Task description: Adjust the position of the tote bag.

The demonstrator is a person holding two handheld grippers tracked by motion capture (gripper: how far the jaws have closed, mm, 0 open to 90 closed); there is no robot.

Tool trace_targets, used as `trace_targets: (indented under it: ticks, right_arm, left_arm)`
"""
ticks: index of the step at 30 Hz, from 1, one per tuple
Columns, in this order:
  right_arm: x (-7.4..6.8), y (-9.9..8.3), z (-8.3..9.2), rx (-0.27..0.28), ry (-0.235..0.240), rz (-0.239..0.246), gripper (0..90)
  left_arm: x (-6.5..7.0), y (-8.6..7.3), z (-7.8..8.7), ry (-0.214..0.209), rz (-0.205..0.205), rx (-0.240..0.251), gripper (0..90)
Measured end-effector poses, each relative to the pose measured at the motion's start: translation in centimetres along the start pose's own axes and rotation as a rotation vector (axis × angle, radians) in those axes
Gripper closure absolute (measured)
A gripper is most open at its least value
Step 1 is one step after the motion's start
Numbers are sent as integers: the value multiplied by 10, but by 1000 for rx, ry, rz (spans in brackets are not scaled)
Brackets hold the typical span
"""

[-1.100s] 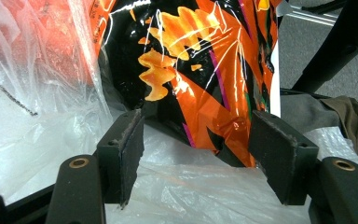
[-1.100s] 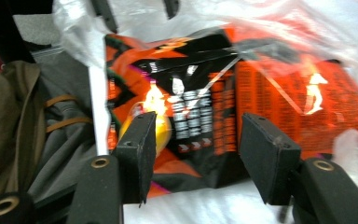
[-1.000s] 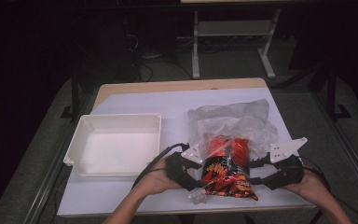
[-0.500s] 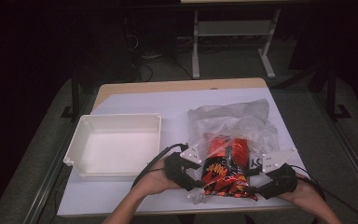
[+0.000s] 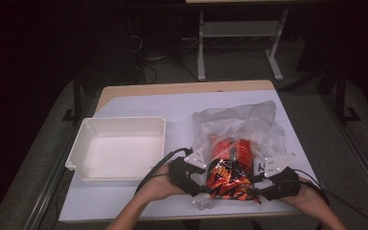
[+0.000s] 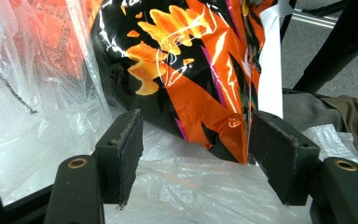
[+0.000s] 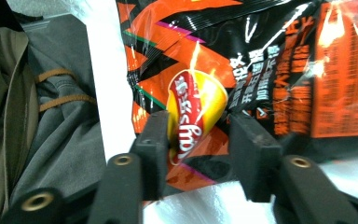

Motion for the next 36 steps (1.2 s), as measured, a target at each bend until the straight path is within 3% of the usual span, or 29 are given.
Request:
trace_targets:
  ticks: [17, 24, 36]
  right_arm:
    - [0, -3, -3, -23, -19, 3, 894]
    - [2, -1, 1, -30, -18, 6, 900]
    - [5, 7, 20, 35, 23, -17, 900]
  left_arm:
    - [0, -3, 0, 0, 0, 4, 347]
    - [2, -5, 4, 0, -4, 23, 334]
    - [10, -8, 12, -20, -34, 36, 319]
Point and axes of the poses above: each handheld gripper's, and its own axes: z roughly backward along the jaws, y roughly out of its top, x roughly to its right, the point moved 4 cm from there along -z, roughly forward along the jaws, and after that the axes turned 10 degrees about -x, right-handed, at the moved point
